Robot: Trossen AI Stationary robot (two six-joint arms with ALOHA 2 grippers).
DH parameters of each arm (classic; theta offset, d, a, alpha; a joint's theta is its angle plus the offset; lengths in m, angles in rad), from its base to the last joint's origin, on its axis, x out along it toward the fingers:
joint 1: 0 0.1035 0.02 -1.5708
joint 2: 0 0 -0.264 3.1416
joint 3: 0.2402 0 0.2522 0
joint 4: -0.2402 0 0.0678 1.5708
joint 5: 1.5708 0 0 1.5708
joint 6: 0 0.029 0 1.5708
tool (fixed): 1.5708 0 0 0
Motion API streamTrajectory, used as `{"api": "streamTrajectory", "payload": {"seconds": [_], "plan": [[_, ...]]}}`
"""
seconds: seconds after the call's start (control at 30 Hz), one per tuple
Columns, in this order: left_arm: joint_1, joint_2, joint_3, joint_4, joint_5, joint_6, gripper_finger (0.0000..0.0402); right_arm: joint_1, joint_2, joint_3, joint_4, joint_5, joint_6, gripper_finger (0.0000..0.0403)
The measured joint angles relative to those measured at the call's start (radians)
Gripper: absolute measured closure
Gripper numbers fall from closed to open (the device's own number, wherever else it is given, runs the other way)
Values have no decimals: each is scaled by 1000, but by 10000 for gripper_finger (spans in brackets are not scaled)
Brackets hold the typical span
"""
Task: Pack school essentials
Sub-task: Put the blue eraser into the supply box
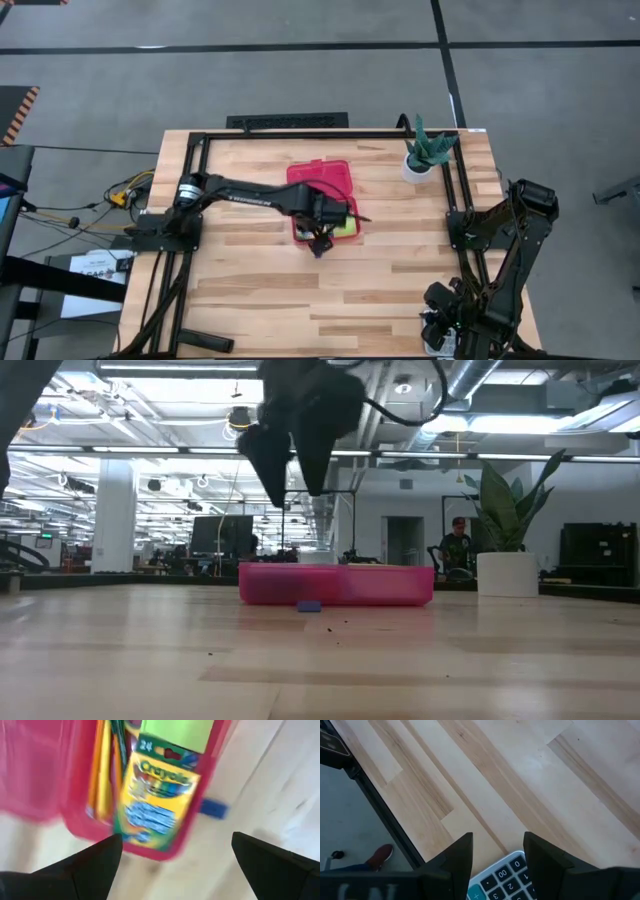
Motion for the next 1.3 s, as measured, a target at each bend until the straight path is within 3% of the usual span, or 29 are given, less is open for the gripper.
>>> {"api": "streamTrajectory", "payload": {"seconds": [0.13, 0.33, 0.43, 0.57, 0.8, 1.03, 1.3], "plan": [[-93, -6, 0, 4, -24, -318, 41, 0, 0, 0, 4, 0, 3, 221], [-258, 23, -3, 87, -183, -606, 54, 0, 0, 0, 7, 3, 26, 221], [-295, 43, 0, 144, -296, -738, 60, 0, 0, 0, 9, 3, 26, 221], [-304, 108, 0, 135, -325, -924, 68, -2, 0, 0, 18, 4, 25, 221], [-303, 208, -1, 203, -365, -1000, 70, -1, 0, 0, 34, 4, 21, 221], [-294, 221, -1, 163, -445, -1139, 70, 1, 0, 0, 55, 3, 13, 221], [-303, 229, -1, 180, -394, -1304, 70, 1, 0, 0, 57, 1, -8, 221]]}}
